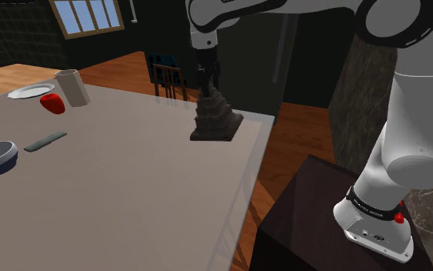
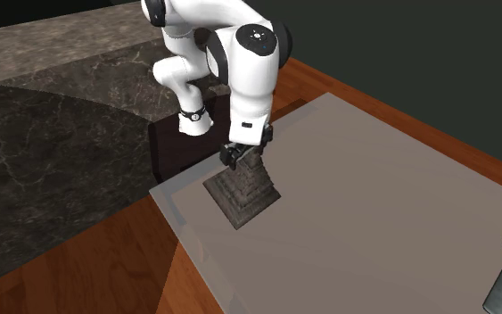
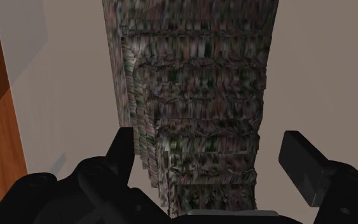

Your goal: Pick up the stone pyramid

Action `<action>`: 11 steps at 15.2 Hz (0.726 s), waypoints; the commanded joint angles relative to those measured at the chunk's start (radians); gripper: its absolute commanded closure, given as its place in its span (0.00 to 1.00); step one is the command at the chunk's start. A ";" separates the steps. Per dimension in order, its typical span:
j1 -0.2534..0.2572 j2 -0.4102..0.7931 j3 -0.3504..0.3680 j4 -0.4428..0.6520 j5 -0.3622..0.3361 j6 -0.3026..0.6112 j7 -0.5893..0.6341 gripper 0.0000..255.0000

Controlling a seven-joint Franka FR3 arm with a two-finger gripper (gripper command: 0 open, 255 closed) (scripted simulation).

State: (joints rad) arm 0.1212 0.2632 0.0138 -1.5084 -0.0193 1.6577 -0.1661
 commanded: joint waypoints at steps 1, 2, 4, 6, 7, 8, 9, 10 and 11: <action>-0.001 0.011 -0.001 -0.031 -0.001 0.032 0.000 0.00; -0.001 0.010 -0.001 -0.031 -0.001 0.032 0.000 0.00; 0.000 0.000 0.000 -0.044 0.000 0.034 0.002 1.00; 0.000 0.008 0.000 -0.028 -0.001 0.027 0.000 1.00; 0.000 0.010 0.000 -0.027 -0.001 0.028 0.000 1.00; -0.001 0.001 -0.001 -0.037 0.000 0.029 -0.001 1.00; -0.002 0.008 -0.001 -0.030 -0.001 0.029 -0.003 1.00; -0.003 0.011 -0.002 -0.025 -0.001 0.027 -0.004 1.00; -0.002 0.000 -0.001 -0.042 0.000 0.032 -0.003 1.00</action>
State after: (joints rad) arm 0.1213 0.2556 0.0152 -1.5312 -0.0193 1.6887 -0.1692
